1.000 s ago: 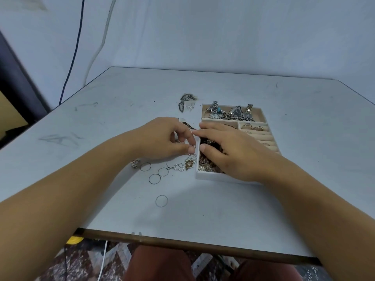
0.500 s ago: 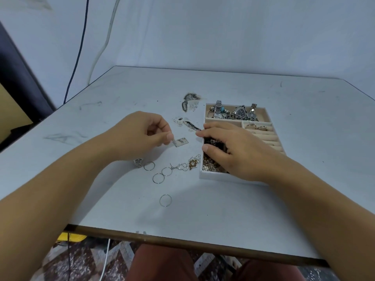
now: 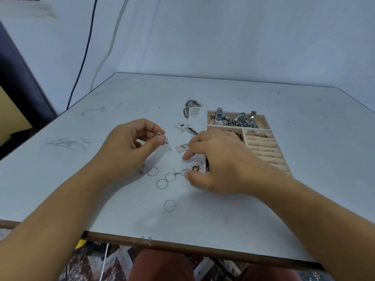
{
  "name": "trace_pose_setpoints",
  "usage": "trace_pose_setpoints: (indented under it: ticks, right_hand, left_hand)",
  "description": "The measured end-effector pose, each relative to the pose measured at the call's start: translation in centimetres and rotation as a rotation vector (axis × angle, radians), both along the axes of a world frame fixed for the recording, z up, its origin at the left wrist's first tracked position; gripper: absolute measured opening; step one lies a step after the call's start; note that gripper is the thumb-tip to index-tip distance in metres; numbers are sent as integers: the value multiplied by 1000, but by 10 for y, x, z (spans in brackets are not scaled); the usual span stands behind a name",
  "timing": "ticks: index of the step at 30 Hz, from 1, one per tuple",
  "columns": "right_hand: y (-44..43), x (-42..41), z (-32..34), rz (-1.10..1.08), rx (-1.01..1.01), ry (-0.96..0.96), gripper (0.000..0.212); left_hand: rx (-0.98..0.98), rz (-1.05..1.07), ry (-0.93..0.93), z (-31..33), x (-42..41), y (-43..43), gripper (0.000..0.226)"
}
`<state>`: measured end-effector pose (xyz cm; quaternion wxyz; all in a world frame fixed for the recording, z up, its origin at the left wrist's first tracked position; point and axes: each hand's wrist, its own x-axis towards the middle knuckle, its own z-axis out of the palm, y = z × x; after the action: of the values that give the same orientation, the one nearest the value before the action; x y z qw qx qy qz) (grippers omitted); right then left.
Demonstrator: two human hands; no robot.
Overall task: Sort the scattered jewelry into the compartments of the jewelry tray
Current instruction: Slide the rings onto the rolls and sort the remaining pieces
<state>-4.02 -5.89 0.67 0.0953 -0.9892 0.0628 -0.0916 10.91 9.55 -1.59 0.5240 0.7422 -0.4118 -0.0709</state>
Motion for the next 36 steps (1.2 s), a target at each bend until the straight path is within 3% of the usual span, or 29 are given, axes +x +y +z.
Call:
trace_pose_setpoints:
  ticks: [11,22,30,36]
  right_hand:
    - [17,13,-6,35,-32,54,19]
    - [20,16,-18,29,-231,89,28]
    - [5,5,-8,5,100,-152,19]
    - [-29,-19,16,-1,346,-97,12]
  left_hand:
    - [1,35,11,0,3,3,7]
    - [98,51,-34,-2,0,0,3]
    - [78,-12,43,0,-6,-2,5]
    - [118,-81,-17,9,-18,-12,4]
